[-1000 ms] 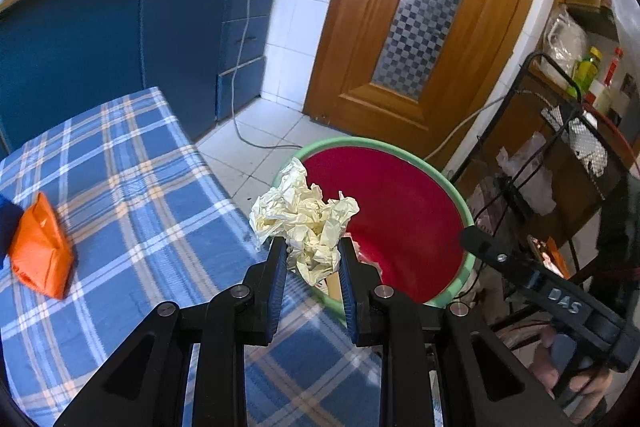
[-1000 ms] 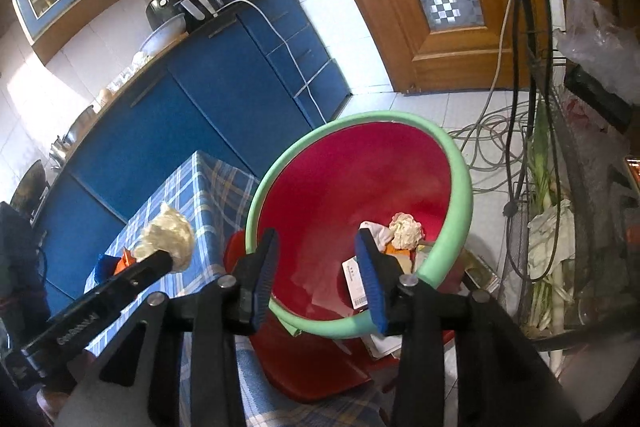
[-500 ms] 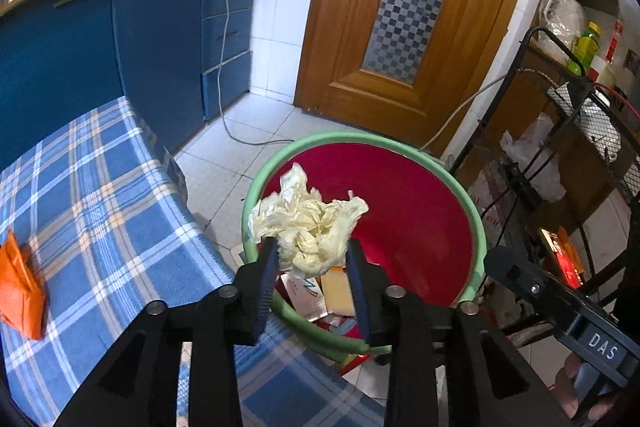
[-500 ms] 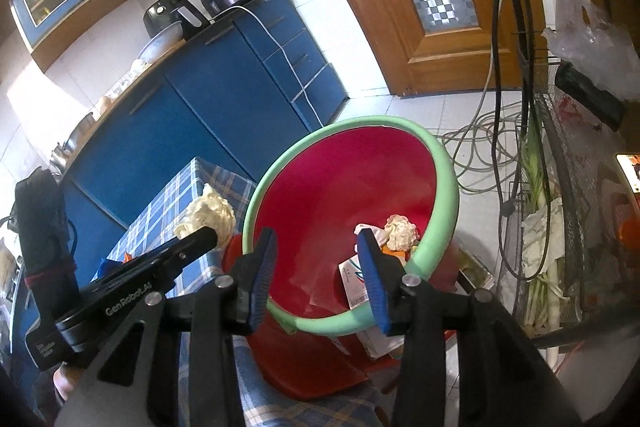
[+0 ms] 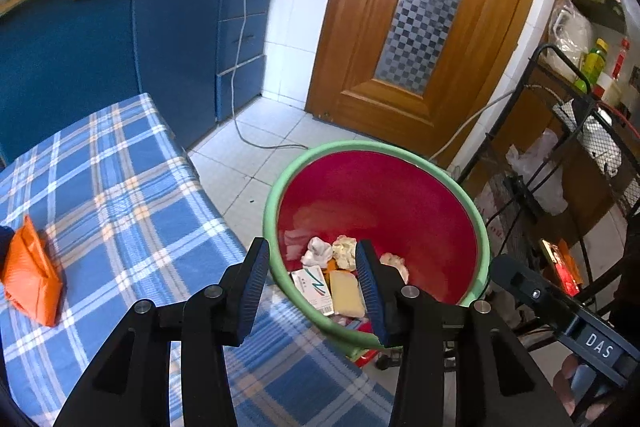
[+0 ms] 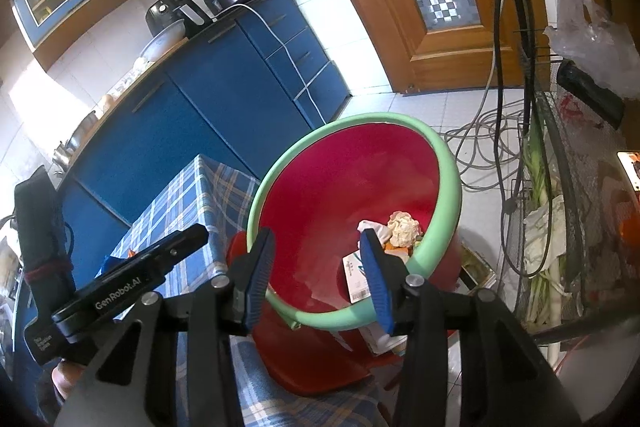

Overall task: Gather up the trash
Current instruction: 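Move both grippers back from the bucket to the table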

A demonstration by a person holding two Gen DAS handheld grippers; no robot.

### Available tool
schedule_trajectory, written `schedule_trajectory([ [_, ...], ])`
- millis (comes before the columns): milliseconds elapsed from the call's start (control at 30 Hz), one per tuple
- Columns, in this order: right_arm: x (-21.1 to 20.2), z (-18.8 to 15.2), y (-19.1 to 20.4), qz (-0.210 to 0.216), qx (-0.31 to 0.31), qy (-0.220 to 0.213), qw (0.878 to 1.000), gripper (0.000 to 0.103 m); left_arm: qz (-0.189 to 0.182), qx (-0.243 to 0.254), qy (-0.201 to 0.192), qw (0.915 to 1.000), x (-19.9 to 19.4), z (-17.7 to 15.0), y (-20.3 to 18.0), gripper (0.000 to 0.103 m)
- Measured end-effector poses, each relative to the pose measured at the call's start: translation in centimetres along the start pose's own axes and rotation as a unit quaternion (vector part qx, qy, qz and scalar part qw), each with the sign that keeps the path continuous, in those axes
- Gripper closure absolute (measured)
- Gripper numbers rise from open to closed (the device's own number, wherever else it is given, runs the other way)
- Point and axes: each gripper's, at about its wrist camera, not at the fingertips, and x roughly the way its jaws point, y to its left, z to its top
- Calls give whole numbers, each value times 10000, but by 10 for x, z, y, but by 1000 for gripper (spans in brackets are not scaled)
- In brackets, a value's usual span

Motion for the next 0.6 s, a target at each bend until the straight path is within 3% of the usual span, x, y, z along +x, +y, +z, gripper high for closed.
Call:
schedule_trajectory([
  [433,2,-7,26,164,-181,100,9997,52,289,-182,-342,9988,-46,-1,31,57],
  [600,4,-9,36,215,-228,118,9994,43,444,-280,-469,9975,-63,-3,49,57],
])
